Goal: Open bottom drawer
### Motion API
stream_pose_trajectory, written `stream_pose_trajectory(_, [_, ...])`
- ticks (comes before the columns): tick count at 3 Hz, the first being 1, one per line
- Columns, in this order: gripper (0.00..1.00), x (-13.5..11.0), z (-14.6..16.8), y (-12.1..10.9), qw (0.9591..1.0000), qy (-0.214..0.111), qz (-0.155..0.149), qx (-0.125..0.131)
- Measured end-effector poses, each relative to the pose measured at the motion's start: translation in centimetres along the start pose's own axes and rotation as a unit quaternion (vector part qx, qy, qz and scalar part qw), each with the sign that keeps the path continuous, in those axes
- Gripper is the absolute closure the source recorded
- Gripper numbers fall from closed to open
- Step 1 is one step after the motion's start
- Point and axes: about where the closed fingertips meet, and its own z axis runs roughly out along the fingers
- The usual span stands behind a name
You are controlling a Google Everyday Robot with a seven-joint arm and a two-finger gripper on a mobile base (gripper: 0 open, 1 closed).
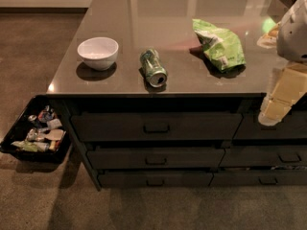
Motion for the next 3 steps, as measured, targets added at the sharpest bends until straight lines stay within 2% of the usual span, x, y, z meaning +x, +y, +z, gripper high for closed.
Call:
stream_pose_trajectory(1, [0.00,0.0,0.0,0.0,1.0000,0.000,0.000,0.000])
stream_pose_trajectory(2, [0.00,0.1,1.8,0.7,0.9999,0.009,0.004,-0.005])
stream_pose_trajectory(3, [0.00,-0.3,6.0,3.7,0.9996,-0.016,0.013,-0.021])
